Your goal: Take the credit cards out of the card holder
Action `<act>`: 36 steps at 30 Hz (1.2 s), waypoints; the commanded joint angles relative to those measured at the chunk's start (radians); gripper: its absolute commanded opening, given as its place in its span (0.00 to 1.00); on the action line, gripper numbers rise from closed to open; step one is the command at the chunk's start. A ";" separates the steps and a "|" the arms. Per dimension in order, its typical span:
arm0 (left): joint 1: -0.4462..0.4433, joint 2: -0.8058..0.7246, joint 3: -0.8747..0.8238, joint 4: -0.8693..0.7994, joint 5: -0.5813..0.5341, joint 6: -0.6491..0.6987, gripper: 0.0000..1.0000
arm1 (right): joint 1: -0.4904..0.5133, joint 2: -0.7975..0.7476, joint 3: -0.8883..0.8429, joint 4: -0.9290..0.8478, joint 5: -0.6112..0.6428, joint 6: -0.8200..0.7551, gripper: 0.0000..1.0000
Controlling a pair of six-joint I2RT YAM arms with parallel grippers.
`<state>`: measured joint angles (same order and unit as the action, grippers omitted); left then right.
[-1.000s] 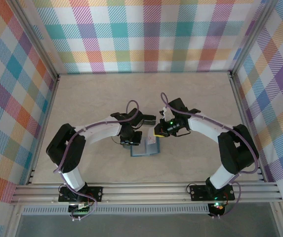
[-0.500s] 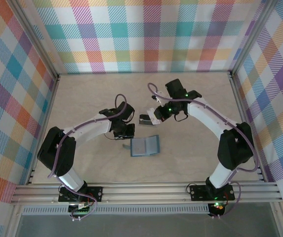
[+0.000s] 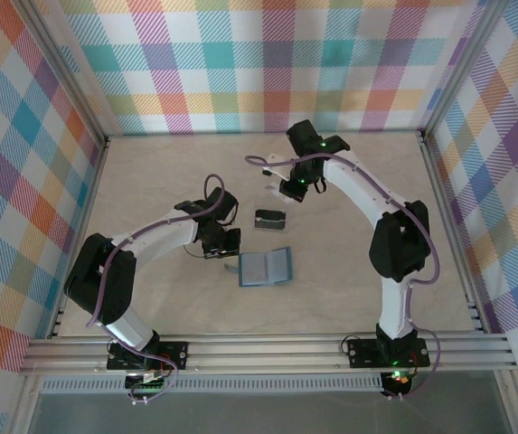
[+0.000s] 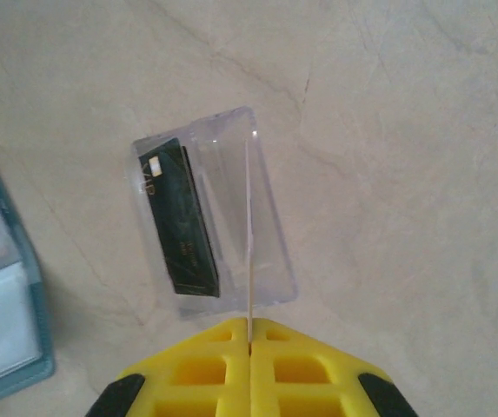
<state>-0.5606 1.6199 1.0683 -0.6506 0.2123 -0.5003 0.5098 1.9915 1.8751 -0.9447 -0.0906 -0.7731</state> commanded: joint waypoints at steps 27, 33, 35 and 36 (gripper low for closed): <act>0.022 -0.023 -0.014 -0.026 -0.011 0.054 0.06 | 0.080 0.331 0.363 -0.214 0.109 -0.164 0.25; 0.023 -0.007 -0.003 -0.021 0.001 0.055 0.07 | 0.079 0.297 0.321 -0.082 0.189 -0.132 0.29; 0.022 -0.003 0.004 -0.026 0.003 0.058 0.07 | 0.079 0.287 0.299 -0.056 0.190 -0.132 0.28; 0.022 -0.002 0.008 -0.031 0.004 0.060 0.07 | 0.078 0.283 0.292 -0.055 0.178 -0.131 0.28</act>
<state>-0.5526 1.6203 1.0683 -0.6533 0.2157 -0.4545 0.5842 2.3142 2.1918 -1.0443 0.0795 -0.9211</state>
